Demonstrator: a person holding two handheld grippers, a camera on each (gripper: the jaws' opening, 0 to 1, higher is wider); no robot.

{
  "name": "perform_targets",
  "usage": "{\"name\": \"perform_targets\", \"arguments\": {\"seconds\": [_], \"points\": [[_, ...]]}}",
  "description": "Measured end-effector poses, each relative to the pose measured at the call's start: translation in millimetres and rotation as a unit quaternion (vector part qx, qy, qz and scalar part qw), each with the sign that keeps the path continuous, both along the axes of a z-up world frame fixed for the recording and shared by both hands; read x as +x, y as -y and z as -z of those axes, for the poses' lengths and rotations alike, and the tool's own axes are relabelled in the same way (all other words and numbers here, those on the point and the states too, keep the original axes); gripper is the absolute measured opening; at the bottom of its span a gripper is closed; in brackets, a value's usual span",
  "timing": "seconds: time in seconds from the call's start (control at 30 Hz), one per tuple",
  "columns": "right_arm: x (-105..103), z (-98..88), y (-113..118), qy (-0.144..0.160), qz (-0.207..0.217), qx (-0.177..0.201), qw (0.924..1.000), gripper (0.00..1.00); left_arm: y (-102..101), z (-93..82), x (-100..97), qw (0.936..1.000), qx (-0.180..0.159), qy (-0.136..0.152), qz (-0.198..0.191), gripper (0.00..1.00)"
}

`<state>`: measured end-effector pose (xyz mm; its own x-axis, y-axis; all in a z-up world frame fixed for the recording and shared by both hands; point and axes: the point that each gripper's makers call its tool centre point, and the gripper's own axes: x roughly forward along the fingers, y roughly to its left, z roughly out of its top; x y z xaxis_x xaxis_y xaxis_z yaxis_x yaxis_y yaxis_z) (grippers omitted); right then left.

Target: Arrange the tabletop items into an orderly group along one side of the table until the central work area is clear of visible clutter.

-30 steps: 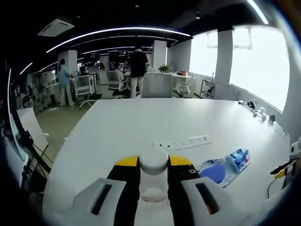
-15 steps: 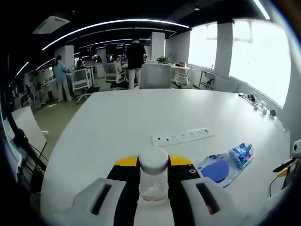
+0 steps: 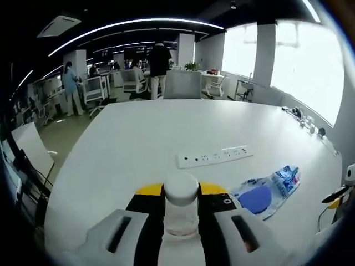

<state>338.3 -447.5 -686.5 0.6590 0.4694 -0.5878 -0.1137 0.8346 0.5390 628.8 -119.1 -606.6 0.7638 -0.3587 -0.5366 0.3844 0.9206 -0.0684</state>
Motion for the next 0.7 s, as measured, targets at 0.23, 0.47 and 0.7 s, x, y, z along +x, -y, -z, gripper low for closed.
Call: {"name": "perform_targets", "arguments": {"seconds": [0.23,0.47,0.7], "points": [[0,-0.2,1,-0.001,0.005,0.001,1.0000,0.41,3,-0.8,-0.2,0.9999,0.004,0.015,0.004,0.20],[-2,4.1,-3,-0.008,0.000,0.003,1.0000,0.41,-3,-0.6,-8.0,0.9990,-0.016,0.039,-0.013,0.20],[0,5.2,-7,-0.010,-0.011,0.001,0.9999,0.41,-4,-1.0,-8.6,0.9983,-0.023,0.050,-0.020,0.20]]}}
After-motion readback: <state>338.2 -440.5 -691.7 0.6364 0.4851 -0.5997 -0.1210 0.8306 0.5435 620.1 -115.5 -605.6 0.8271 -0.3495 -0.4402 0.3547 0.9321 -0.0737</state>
